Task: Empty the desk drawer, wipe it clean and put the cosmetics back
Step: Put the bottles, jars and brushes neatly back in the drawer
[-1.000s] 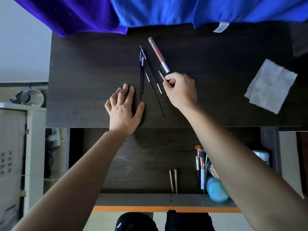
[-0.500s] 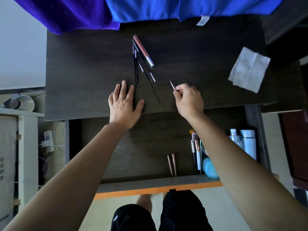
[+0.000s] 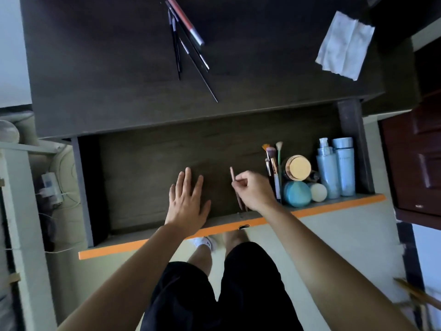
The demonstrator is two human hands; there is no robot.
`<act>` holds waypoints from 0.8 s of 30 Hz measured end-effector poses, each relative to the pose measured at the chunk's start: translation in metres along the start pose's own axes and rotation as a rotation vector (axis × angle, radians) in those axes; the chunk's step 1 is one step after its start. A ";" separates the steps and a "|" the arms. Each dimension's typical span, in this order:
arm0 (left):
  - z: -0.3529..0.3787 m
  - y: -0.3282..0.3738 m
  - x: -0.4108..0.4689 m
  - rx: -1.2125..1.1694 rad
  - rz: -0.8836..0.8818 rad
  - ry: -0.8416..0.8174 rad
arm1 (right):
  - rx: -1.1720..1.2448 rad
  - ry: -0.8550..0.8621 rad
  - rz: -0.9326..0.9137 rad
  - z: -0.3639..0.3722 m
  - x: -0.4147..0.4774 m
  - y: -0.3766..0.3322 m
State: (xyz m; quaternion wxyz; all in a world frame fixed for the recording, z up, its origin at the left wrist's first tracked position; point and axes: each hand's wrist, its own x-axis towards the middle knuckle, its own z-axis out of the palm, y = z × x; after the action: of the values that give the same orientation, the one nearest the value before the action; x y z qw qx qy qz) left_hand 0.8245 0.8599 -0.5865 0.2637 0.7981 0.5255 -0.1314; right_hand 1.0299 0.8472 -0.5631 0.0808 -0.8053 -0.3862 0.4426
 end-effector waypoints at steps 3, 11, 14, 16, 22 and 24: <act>0.005 -0.002 -0.001 0.009 -0.004 -0.033 | -0.118 -0.095 -0.014 0.029 -0.008 0.003; 0.005 0.004 0.001 0.049 0.010 -0.085 | -0.225 0.048 0.015 0.026 -0.009 0.017; 0.006 0.002 0.002 0.051 0.017 -0.082 | -0.189 0.068 0.077 0.017 -0.006 0.026; 0.007 0.001 0.002 0.045 0.019 -0.077 | -0.158 0.059 0.106 0.015 -0.002 0.032; 0.001 0.000 0.001 0.027 0.013 -0.087 | -0.143 0.032 0.159 0.008 -0.003 0.025; -0.010 0.001 0.002 0.029 0.021 -0.041 | -0.129 0.032 0.144 -0.003 -0.006 0.012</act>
State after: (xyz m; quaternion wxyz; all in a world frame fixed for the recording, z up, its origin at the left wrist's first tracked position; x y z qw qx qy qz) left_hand 0.8251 0.8666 -0.5794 0.2642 0.8044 0.5098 -0.1528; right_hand 1.0372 0.8359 -0.5632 0.0026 -0.8414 -0.3536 0.4086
